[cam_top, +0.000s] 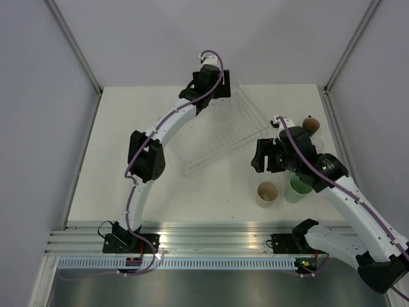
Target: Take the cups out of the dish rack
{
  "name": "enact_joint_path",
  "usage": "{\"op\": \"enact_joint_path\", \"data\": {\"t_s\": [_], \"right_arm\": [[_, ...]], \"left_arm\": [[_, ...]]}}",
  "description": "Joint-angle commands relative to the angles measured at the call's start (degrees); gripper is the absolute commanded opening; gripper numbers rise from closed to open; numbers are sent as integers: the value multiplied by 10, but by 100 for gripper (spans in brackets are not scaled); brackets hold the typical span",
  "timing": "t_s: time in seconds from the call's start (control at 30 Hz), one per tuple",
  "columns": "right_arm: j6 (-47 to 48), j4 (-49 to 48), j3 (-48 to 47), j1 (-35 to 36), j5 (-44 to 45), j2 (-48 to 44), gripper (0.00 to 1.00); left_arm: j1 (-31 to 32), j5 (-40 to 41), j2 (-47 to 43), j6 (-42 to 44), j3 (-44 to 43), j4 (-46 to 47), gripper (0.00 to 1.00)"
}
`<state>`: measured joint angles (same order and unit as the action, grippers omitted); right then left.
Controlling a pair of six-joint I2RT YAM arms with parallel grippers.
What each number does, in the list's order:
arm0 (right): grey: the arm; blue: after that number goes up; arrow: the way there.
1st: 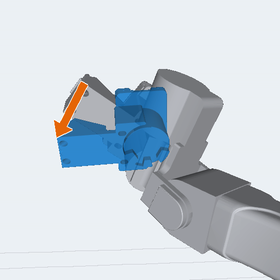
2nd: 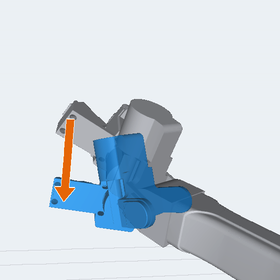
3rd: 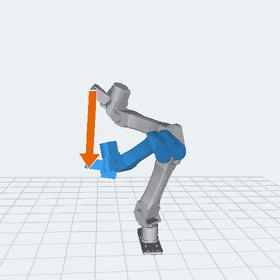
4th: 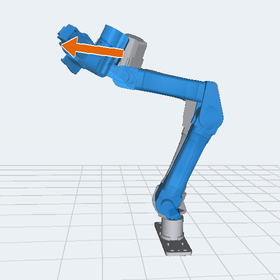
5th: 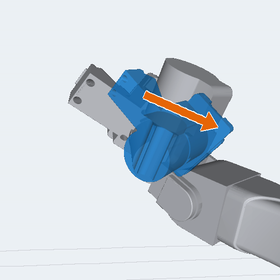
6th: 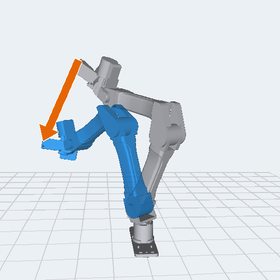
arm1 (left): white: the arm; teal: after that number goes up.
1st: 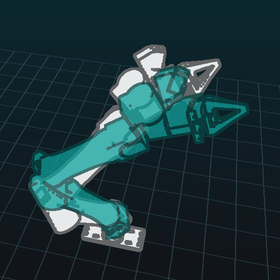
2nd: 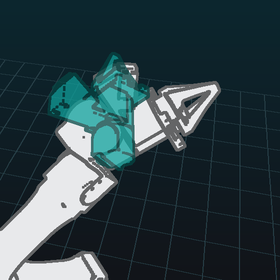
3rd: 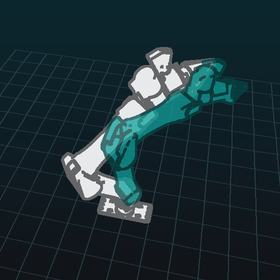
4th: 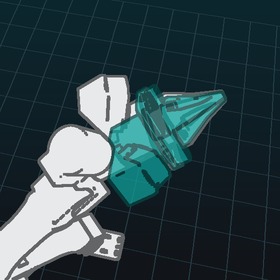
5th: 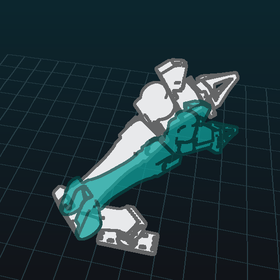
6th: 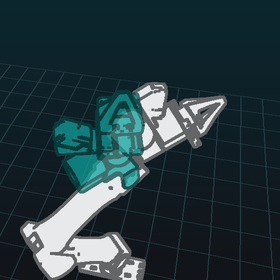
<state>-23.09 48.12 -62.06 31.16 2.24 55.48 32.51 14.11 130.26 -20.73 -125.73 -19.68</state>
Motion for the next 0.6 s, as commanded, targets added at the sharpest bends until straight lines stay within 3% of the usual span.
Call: {"op": "enact_joint_path", "data": {"t_s": [0.0, 0.2, 0.57], "right_arm": [[17, -16, 5, -1, -8, -1, 79], [28, -18, 12, -1, -14, 0, 80], [38, -30, 39, 0, -16, -7, 80]], "left_arm": [[5, 58, 40, 37, -53, -39, 100], [11, 59, 87, 38, -89, -40, 100], [30, 33, 96, 51, -103, -9, 100]]}}
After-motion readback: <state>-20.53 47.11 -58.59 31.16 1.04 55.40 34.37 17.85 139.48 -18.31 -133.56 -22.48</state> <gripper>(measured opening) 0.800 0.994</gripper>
